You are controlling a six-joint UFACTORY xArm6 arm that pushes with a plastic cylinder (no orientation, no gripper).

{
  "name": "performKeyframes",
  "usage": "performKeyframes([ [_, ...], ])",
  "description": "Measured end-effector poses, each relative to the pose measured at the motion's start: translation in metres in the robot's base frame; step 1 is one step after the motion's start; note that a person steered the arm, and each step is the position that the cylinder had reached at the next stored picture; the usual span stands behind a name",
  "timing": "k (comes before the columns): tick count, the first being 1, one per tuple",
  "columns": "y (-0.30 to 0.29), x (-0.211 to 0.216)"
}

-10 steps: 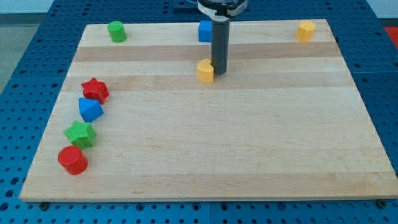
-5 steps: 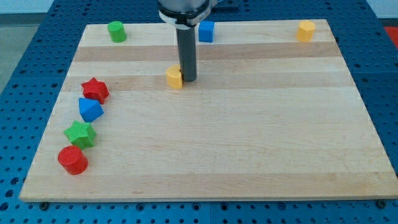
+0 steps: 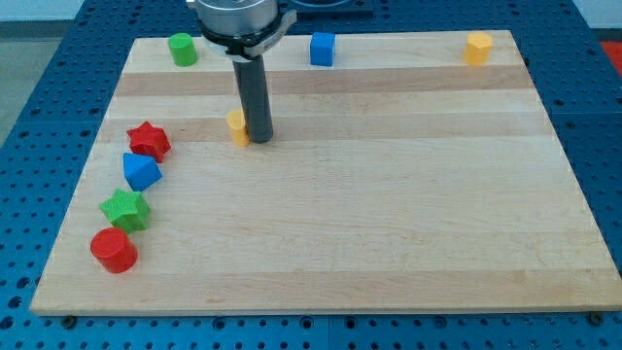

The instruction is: Move the heart to the top right of the red star

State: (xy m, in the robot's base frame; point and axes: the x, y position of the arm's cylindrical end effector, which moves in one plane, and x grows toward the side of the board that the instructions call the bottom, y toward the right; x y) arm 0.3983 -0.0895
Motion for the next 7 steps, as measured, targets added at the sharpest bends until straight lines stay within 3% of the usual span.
performKeyframes([
  [5,-0.069,-0.023],
  [7,-0.068,-0.025],
])
